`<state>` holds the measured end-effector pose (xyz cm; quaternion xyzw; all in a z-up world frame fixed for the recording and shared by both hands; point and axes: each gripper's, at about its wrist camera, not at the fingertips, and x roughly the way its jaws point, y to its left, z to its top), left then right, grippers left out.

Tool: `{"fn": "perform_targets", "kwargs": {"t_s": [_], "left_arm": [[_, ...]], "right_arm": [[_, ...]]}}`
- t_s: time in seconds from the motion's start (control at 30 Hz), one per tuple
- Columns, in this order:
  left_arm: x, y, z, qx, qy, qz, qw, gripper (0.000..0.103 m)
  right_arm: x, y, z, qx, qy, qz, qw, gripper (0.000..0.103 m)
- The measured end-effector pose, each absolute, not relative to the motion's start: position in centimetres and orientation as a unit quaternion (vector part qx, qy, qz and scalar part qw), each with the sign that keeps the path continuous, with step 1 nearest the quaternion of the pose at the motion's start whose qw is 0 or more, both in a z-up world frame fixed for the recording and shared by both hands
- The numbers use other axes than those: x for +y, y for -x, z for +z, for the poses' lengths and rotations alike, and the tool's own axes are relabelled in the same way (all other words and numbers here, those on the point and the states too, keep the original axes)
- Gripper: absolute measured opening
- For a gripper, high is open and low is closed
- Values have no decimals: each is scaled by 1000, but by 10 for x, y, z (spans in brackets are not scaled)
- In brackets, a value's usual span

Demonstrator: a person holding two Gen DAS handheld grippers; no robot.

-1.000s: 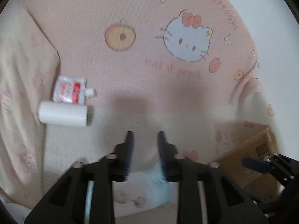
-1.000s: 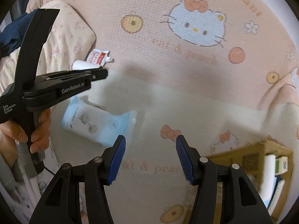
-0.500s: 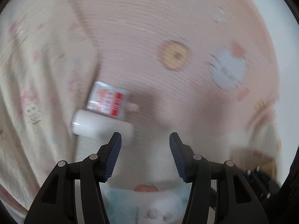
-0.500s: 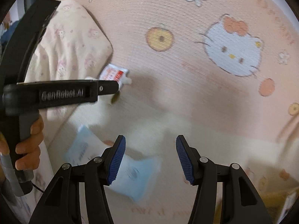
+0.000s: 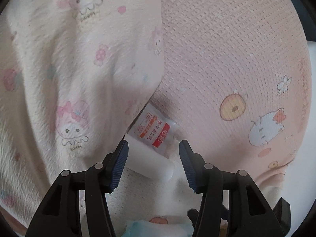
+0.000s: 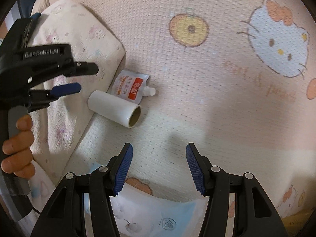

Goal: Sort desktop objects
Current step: 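Close the right gripper on the white roll lying by the pouch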

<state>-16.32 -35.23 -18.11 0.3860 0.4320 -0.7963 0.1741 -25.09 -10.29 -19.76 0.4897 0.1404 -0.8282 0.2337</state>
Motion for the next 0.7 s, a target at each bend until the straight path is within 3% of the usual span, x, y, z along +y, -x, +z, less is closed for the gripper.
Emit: {"fn": "perform_targets", "kwargs": {"t_s": [0.27,0.37,0.43,0.47,0.5,0.7], "left_arm": [[-355,166,-187,422,-399,-791,194,54],[-358,169,-194,430,-411,-782,186,44],[-362,169,-201,454,-414,-770,175,43],[-363,168,-203,459,-415,-765,177,43],[-364,167,-204,459,-415,-763,186,43],[-367,161,-204,452,-418,-760,209,43]], "right_arm": [[-105,269,-211,73,-499,-831,236,54],[-107,276,-214,31,-507,-826,246,53],[-111,279,-216,32,-507,-827,241,42],[-113,279,-217,42,-508,-827,236,27],[-118,279,-218,54,-510,-825,238,23],[-130,275,-221,48,-501,-818,281,22]]}}
